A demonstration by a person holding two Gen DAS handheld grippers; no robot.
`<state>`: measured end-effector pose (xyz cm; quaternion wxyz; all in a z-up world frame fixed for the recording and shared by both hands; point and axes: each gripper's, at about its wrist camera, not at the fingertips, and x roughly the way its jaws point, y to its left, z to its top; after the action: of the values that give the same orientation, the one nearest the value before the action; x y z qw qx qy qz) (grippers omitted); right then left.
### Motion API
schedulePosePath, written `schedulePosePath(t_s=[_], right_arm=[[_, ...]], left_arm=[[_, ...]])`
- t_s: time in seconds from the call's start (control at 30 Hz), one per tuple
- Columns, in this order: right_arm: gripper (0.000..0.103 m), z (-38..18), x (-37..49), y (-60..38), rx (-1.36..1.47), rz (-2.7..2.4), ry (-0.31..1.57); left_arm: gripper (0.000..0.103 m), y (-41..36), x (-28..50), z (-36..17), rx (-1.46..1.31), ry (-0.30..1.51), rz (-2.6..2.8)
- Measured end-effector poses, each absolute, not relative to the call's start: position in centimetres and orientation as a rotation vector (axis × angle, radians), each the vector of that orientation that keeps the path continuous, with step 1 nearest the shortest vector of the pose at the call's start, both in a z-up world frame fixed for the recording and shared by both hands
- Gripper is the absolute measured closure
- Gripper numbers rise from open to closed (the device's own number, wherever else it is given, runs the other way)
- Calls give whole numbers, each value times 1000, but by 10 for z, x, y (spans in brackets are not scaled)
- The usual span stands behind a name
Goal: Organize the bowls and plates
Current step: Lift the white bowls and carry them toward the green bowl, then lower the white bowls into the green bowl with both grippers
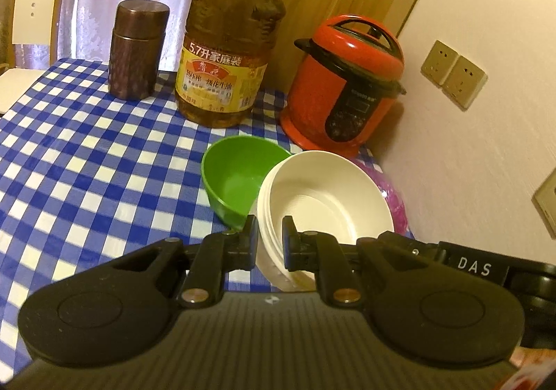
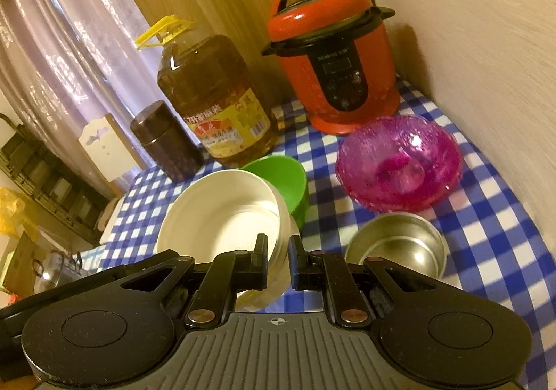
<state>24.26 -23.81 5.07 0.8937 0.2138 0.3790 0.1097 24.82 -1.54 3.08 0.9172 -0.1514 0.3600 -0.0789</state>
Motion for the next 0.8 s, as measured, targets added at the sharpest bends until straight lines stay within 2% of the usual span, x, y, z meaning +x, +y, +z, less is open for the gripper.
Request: schedulePosePath(t_s=[0.8], right_arm=[[93,0,364,-213,377,242,725]], left_arm=[[91,9,351,-28,-344,699,-147]])
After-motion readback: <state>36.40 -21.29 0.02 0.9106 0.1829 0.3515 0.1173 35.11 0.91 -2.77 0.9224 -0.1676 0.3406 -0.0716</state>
